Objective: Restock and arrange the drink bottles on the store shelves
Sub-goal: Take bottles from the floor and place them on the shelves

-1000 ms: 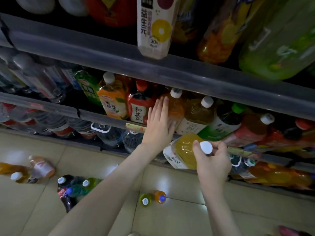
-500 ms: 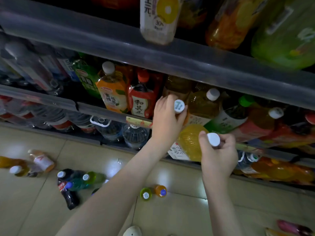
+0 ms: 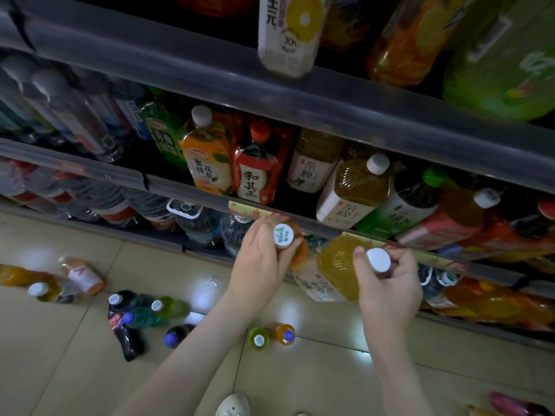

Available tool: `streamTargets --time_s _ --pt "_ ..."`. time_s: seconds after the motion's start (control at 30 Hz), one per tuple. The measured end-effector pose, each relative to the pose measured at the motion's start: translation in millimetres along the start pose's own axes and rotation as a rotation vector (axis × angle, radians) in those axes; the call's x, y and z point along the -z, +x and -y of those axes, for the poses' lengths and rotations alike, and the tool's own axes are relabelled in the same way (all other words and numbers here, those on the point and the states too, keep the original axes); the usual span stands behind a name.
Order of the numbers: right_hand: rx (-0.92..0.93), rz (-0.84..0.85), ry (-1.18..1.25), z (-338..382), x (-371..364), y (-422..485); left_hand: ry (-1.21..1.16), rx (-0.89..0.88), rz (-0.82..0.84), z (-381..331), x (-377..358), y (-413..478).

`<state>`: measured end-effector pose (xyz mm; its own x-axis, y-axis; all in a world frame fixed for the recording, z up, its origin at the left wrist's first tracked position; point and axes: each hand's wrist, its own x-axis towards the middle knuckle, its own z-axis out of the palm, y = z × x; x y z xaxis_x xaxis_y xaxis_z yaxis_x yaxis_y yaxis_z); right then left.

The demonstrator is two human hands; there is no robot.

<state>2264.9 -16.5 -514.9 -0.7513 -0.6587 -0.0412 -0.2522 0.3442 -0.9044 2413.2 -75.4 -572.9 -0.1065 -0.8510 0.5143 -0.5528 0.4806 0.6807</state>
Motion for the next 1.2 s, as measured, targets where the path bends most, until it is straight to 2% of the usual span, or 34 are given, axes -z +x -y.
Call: streamTargets --time_s 0.27,0.47,0.63,0.77,0.9,1.0,1.07,1.2 --pt "0.245 0.112 0.140 34.7 -14.9 4.1 0.170 0.017 0.003 4.1 48.3 -1.1" --pt "0.413 0.131 0.142 63.0 -47.2 23.5 0.110 0.053 -0.049 -1.1 66.9 10.2" --pt "0.525 0.005 0.027 62.9 -73.1 36.2 0.031 0.192 -0.133 -5.1 73.0 15.6" --pt "0.661 0.059 -0.141 35.2 -98.9 40.2 -0.025 0.287 -0.123 0.8 75.3 14.5" --pt "0.649 0.114 -0.341 28.2 -116.4 51.3 -0.051 0.359 -0.114 6.1 79.9 15.3" --pt "0.763 -0.008 -0.560 31.1 -119.7 55.4 -0.026 0.370 -0.100 7.2 83.3 14.4" --pt "0.839 -0.022 -0.613 33.3 -117.8 57.7 -0.041 0.410 -0.074 4.6 87.3 15.7" --pt "0.651 0.107 -0.454 46.9 -114.8 61.4 -0.066 0.494 -0.029 -3.5 99.1 22.2"
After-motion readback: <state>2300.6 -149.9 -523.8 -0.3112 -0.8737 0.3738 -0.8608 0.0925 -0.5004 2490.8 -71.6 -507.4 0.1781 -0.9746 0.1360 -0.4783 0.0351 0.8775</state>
